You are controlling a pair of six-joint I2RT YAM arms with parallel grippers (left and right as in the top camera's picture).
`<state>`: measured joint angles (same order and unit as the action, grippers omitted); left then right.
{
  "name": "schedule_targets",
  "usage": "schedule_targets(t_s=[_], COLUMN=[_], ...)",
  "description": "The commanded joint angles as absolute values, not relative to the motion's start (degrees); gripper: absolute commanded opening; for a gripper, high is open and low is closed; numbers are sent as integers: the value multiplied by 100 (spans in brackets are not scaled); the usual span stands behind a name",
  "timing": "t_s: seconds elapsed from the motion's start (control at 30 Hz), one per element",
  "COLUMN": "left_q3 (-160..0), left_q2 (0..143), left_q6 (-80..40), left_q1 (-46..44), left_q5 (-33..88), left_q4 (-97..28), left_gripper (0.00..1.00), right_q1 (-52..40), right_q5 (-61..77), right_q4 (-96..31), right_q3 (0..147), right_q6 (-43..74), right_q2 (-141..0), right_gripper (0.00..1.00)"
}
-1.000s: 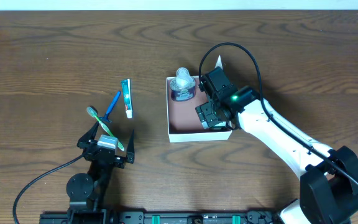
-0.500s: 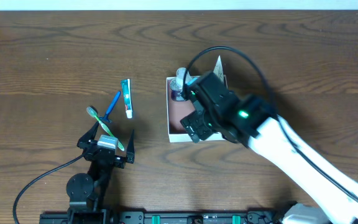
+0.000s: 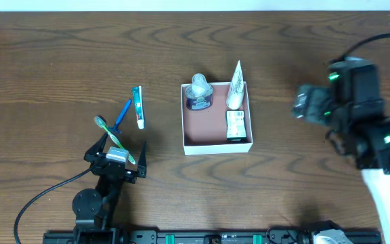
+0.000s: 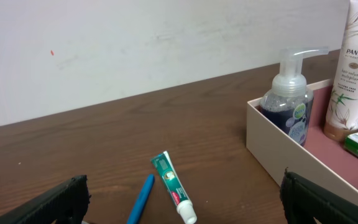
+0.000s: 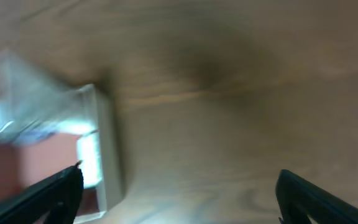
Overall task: Pack container
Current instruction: 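Withdraw the right gripper to the right side, then reach the left gripper down to the green toothbrush and grasp it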
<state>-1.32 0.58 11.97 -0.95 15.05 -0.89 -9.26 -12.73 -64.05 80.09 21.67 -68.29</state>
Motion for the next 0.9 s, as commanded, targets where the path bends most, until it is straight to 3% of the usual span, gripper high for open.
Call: schedule_targets(t_s=[0.0, 0.17, 0.5, 0.73, 0.87], left_q3=[-23, -23, -23, -399, -1367], left_q2=[30, 30, 242, 1566, 2694], left_q6=[1170, 1170, 1039, -283, -375], left_q1=[-71, -71, -69, -67, -67], left_q5=[1564, 1564, 1579, 1612, 1756], left_q4=[-276, -276, -276, -596, -729], left_gripper=[98, 98, 98, 98, 98], right_q1=[-49, 703, 786, 786, 786], right_q5=[-1037, -443, -491, -489, -489], right_q4=[-6434, -6506, -6549, -6539, -6539], right_q3=[8058, 8058, 8055, 8055, 8055], right_q6=[2351, 2064, 2139, 2139, 2139], right_q2=[-6987, -7330, -7865, -8117, -8134], right_gripper=[99, 99, 99, 99, 99])
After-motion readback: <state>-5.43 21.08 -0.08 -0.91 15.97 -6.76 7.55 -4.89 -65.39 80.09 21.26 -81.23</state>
